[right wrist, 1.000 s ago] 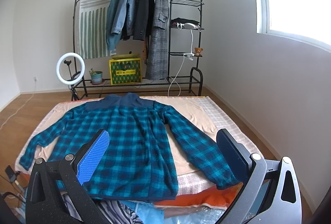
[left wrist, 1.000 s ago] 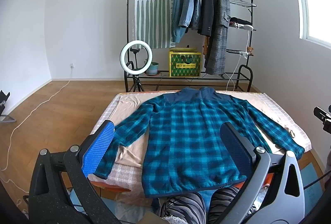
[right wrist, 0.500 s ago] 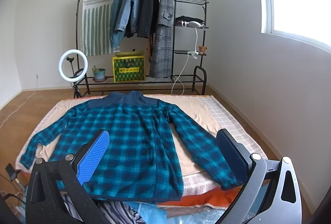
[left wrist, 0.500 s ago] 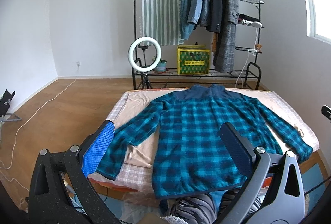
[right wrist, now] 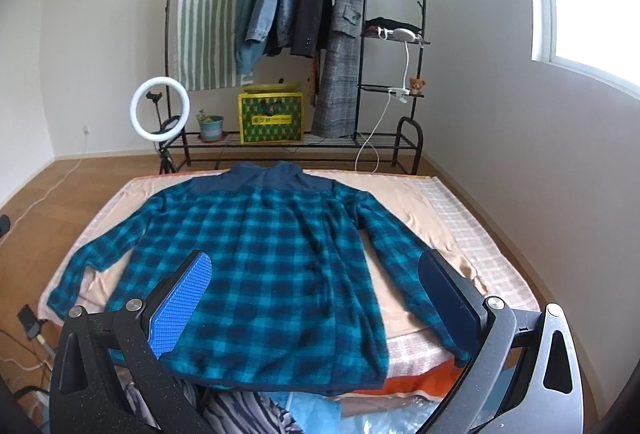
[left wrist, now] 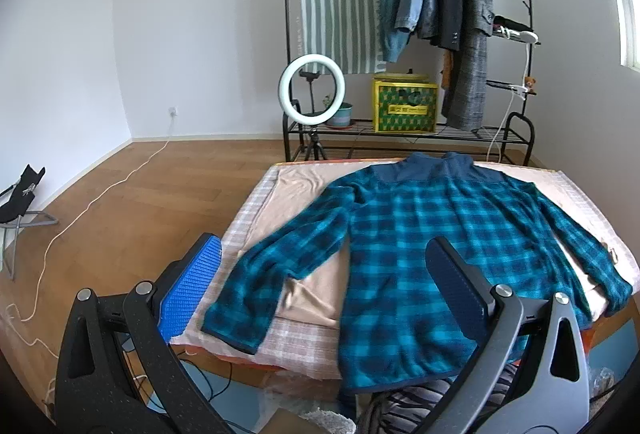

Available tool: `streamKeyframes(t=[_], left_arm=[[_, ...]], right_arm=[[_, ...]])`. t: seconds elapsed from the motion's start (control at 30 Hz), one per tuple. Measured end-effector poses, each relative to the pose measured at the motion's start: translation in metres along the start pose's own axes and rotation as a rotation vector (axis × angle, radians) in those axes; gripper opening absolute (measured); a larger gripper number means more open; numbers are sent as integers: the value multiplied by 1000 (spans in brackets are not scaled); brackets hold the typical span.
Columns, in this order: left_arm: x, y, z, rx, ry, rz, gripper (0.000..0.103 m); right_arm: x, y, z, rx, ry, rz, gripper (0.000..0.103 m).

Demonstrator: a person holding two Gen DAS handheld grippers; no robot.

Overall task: Fold large clothes
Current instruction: 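Grasp the plaid shirt's side edge with the left gripper and lift it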

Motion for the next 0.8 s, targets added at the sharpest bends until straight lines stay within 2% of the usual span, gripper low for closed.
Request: streamKeyframes(t=[0.33, 0.5, 0.67, 0.8], left_arm=[[-6, -49, 35, 67, -22, -25, 103], [-11, -76, 55, 96, -28, -39, 103], [-24, -120, 93, 59, -91, -94, 103], [-42, -163, 139, -25, -182, -164, 101]], right_arm=[[4, -39, 20, 12, -28, -31, 102], [7, -51, 25, 24, -2, -36, 102], [7, -57, 30, 142, 42, 9, 103], [6, -60, 37, 178, 33, 30, 102]])
Point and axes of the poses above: each gripper's, at about its wrist camera, not at the fingertips, and z roughly the way its jaws point, y to its right, x to its top, the point moved 6 cm from there along z, roughly the way its jaws point, and after that the axes turned 4 degrees about -y, right-handed, at the moved point
